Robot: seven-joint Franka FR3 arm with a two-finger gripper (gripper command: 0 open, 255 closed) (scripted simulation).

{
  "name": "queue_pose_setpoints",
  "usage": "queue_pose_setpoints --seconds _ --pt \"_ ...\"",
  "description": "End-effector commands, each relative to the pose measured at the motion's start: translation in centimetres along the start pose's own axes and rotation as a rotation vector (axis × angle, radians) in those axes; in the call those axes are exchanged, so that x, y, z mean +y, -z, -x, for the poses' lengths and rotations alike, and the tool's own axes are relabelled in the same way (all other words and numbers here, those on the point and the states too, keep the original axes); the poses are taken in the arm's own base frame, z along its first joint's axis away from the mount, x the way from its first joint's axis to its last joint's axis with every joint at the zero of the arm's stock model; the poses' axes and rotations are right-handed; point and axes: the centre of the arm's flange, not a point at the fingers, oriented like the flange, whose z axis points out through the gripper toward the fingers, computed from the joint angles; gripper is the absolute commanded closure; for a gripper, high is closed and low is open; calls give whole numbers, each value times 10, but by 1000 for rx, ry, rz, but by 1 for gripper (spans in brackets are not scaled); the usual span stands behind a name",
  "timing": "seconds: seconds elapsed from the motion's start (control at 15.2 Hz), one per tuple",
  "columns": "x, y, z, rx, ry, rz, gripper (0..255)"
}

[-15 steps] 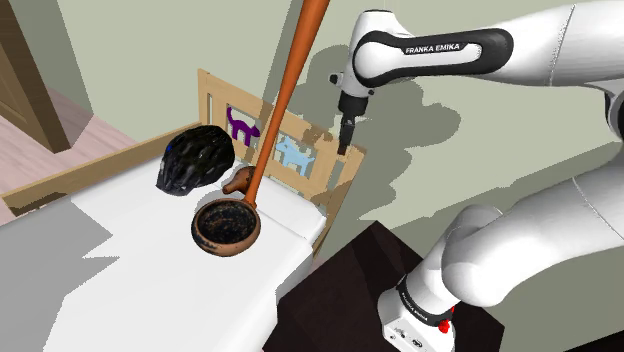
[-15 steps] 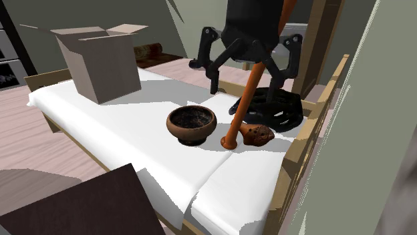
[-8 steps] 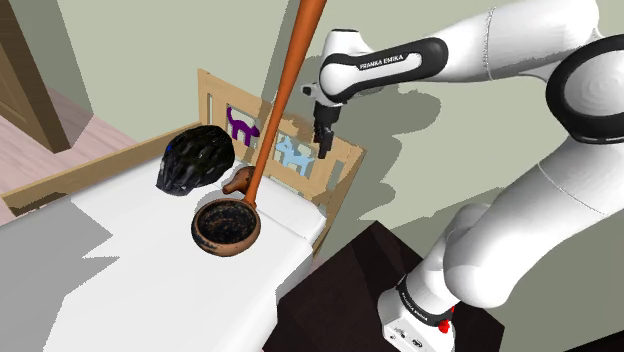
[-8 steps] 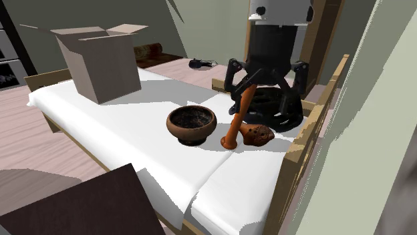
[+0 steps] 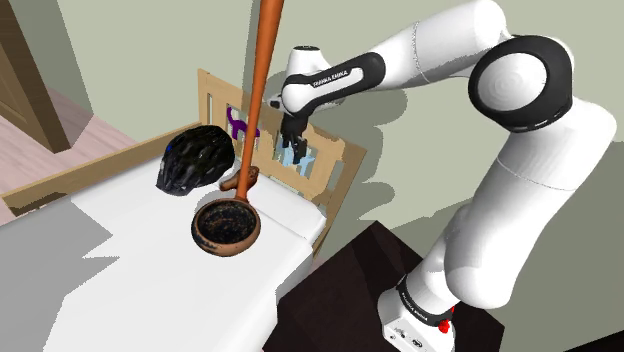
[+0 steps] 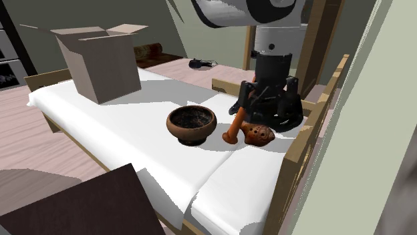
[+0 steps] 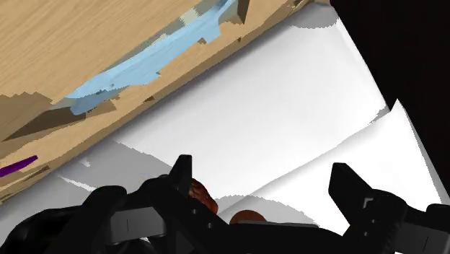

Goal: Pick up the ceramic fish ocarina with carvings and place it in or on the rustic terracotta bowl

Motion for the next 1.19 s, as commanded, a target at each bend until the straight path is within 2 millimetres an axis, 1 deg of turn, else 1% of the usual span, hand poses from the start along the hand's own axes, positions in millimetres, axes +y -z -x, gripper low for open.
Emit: queue_pose_setpoints --seconds 0.0,0.26,0.46,0.86,1.12 --pt "11 -15 -20 -1 88 9 0" --pt "27 -42 -60 -2 253 31 0" --pt "36 -62 -92 -3 377 47 0" --pt "42 -102 -156 -4 620 80 0" --pt "43 -123 -156 -4 620 80 0"
